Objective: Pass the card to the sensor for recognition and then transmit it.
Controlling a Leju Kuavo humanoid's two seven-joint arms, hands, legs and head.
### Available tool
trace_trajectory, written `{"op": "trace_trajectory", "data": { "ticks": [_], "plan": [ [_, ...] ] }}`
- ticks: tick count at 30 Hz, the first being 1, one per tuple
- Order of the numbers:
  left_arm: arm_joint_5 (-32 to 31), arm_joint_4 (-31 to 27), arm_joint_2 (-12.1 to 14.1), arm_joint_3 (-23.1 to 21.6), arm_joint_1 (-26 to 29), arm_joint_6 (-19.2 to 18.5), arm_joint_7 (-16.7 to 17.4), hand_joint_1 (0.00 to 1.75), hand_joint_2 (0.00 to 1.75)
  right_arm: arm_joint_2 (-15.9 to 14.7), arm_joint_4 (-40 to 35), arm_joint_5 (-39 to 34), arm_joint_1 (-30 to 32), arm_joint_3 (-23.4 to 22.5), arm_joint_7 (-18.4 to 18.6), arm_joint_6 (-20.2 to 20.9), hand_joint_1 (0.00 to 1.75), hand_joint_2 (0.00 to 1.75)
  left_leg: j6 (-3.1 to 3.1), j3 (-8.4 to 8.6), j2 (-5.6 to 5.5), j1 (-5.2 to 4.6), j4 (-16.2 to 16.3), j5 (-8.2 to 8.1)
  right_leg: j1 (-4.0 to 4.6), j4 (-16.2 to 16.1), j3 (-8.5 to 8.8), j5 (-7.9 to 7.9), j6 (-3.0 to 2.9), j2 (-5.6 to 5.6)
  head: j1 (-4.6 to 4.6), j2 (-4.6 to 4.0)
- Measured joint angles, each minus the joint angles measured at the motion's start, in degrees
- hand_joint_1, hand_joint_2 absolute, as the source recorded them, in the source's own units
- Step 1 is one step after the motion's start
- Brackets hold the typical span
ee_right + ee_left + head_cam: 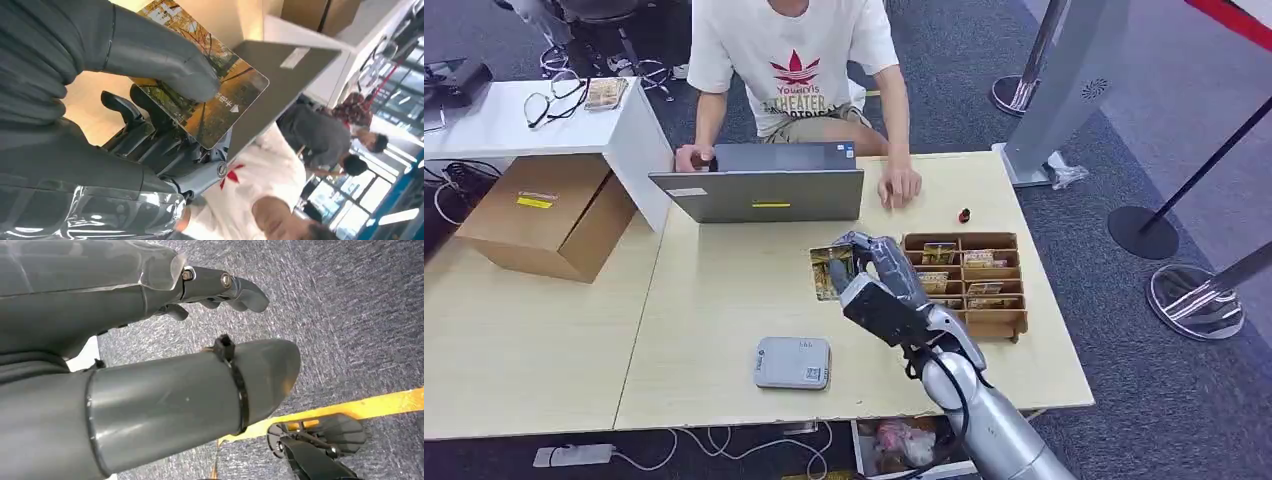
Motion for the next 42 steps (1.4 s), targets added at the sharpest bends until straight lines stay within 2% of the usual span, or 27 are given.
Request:
{"op": "trace_trajectory", "data": {
  "ticks": [12,16,20,30,42],
  "plan": [
    [-1.12,0.00,0.00,-0.55,-0.48,-0.59,0.77,0.00,0.00,0.02,7.89,-1.46,-0.81,4.59,0.22,2.97,1.75,1.75,0.00,-0.01,-0.01,0.00,0.00,0.00,0.00,0.00,0.00,0.00,0.00,0.00,0.00,0.00],
    [-0.61,0.00,-0.02,-0.55,-0.53,-0.42,0.74,0.00,0.00,0.48,11.55,-2.07,-2.20,6.12,0.04,3.39,1.75,1.75,0.00,-0.01,0.00,0.00,0.00,0.00,0.00,0.01,0.01,0.00,0.00,0.00,0.02,0.00],
    [-0.11,0.00,-0.37,-0.55,-0.41,1.88,-0.15,0.00,0.00,1.00,15.59,-2.78,-3.68,7.62,-0.35,3.95,1.75,1.75,-0.01,-0.01,-0.01,0.00,0.00,0.01,0.00,0.00,0.01,0.01,0.00,-0.02,0.02,0.00],
    [-1.05,0.00,-0.68,-0.90,-0.49,1.62,-0.15,0.00,0.00,1.92,23.17,-3.41,-5.45,10.23,-0.48,3.89,1.75,1.75,-0.01,-0.01,-0.01,0.00,0.00,0.01,0.00,0.00,0.01,0.00,0.00,-0.01,0.02,0.00],
    [-1.31,0.00,-0.66,-1.42,-0.53,1.48,0.00,0.00,0.00,3.45,32.20,-4.30,-7.13,13.57,-0.11,5.72,1.75,1.75,-0.01,-0.01,-0.01,0.01,0.00,0.01,0.00,0.00,0.01,0.01,0.00,0.00,0.02,0.00]
  ]
}}
